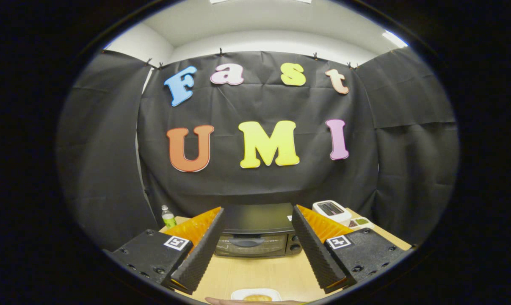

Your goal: Open the toaster oven, put the food inside, and close the toaster oven door.

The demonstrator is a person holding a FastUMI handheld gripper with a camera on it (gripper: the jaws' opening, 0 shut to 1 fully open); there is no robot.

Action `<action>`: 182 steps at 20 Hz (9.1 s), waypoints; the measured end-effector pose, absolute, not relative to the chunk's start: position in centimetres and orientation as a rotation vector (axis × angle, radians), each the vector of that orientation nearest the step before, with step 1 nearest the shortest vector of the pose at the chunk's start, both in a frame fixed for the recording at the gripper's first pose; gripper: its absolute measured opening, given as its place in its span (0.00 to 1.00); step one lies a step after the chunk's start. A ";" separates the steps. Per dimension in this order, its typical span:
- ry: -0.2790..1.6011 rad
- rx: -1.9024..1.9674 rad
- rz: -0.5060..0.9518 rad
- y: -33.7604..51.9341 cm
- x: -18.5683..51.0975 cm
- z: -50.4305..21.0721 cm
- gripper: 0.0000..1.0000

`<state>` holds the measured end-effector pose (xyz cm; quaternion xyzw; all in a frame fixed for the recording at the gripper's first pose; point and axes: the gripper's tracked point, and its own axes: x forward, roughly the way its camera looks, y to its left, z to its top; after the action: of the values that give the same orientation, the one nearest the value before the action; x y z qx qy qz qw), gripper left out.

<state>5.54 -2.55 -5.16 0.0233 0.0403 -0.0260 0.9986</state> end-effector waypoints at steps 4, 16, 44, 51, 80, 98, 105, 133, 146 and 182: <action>0.125 0.053 -0.053 -3.2 8.6 -8.5 1.00; 0.302 0.038 -0.055 -2.0 18.0 -20.9 1.00; 0.403 0.125 -0.041 -0.9 21.6 -26.0 1.00; 0.421 0.111 -0.013 -0.9 20.1 -26.7 1.00; 0.657 0.010 -0.028 -0.5 9.9 -38.4 1.00; 0.418 -0.015 0.092 0.8 -0.5 -29.7 1.00; 0.437 0.023 0.090 0.4 -2.4 -32.5 1.00; 0.656 0.041 0.047 -0.9 -3.5 -43.1 1.00; 0.492 0.266 0.159 1.2 -2.9 -36.2 0.93; 0.314 0.643 0.057 -0.4 26.5 -33.2 0.92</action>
<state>26.46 -0.37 -33.15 0.3147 0.1536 0.0278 0.9362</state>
